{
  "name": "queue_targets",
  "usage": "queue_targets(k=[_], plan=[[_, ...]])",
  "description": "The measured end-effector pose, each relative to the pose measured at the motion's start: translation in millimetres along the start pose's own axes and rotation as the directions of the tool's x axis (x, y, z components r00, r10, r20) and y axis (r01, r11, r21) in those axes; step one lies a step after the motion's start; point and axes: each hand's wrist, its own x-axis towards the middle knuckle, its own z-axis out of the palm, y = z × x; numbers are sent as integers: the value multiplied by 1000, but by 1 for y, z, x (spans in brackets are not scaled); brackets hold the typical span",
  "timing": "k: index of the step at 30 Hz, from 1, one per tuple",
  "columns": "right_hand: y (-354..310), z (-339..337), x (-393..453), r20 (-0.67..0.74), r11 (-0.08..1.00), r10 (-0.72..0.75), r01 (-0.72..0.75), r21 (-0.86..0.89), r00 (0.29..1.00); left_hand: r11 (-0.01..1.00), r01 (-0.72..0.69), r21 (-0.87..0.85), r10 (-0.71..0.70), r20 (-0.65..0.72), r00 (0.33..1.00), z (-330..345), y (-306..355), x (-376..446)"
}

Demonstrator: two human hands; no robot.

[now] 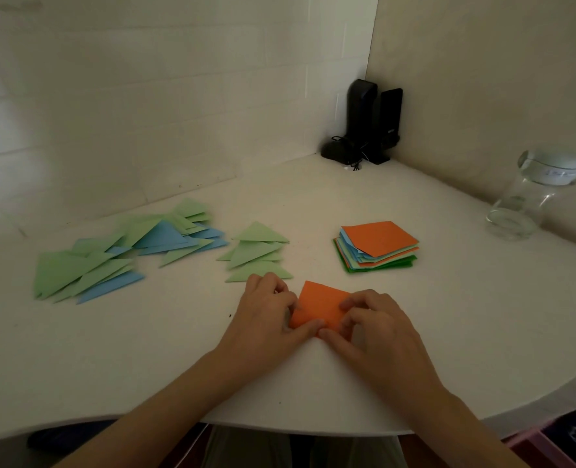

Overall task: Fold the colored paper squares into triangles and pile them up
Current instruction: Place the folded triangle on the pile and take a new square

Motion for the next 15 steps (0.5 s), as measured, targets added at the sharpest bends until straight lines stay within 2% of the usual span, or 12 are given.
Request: queue_targets(k=[4,8,11,15], plan=[[3,1,3,11,997,45,-46,55,999,992,49,-117,-38,91,995,-8,-3,4],[7,-6,10,176,986,83,-107,132,981,982,92,-166,-69,139,988,-17,-9,6],[10,-15,13,258,975,59,-111,194,964,980,89,-178,-64,138,988,-20,-11,4],[13,-20,11,277,968,34,-100,230,960,977,65,-201,-44,108,993,-20,-5,0]])
